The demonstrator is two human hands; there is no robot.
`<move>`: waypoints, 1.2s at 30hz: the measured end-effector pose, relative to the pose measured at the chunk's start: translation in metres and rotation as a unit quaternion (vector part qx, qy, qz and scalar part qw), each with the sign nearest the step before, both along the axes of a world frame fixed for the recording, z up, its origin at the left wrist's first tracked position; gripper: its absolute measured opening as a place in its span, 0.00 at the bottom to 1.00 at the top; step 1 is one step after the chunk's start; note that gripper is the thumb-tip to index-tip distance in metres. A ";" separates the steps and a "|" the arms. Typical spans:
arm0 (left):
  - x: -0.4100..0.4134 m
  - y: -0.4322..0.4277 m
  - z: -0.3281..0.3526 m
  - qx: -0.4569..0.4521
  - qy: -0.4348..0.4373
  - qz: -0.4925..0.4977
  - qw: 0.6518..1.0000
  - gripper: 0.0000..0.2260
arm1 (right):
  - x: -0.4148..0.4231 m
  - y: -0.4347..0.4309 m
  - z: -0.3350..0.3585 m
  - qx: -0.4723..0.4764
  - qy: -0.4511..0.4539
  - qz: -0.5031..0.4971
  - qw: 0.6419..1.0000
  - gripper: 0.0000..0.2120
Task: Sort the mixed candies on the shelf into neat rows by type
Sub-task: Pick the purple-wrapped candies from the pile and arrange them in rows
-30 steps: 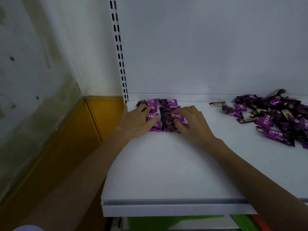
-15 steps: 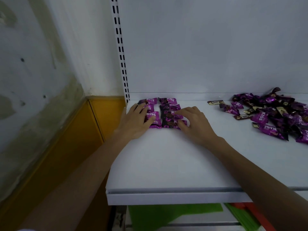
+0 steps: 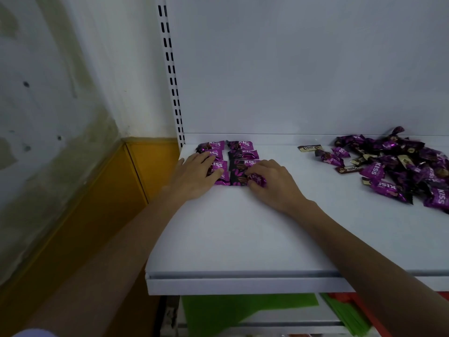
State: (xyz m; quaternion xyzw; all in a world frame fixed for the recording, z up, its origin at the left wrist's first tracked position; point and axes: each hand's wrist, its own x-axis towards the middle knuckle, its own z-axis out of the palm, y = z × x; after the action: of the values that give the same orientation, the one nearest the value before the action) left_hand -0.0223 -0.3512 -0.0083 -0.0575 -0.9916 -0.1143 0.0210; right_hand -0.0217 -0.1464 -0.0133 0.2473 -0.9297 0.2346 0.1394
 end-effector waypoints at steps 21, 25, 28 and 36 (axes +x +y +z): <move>0.017 -0.008 0.007 0.028 0.051 -0.034 0.998 0.24 | -0.030 -0.016 0.007 0.034 -0.020 -0.031 0.999 0.16; 0.025 0.003 0.019 0.023 0.070 -0.045 0.996 0.23 | -0.030 -0.015 0.013 0.008 0.001 -0.028 1.000 0.15; 0.028 0.026 0.029 0.022 0.075 -0.054 0.995 0.23 | -0.032 0.004 0.018 -0.013 0.009 -0.029 0.999 0.14; 0.019 0.123 0.046 0.012 0.102 -0.115 0.988 0.23 | -0.046 0.117 0.032 -0.039 0.027 -0.105 0.993 0.16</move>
State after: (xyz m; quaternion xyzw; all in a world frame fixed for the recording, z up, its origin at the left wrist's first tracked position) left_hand -0.0034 -0.2280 0.0376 -0.1819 -0.9696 -0.1219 0.1096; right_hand -0.0680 -0.0298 0.0189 0.1486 -0.9366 0.2477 0.1983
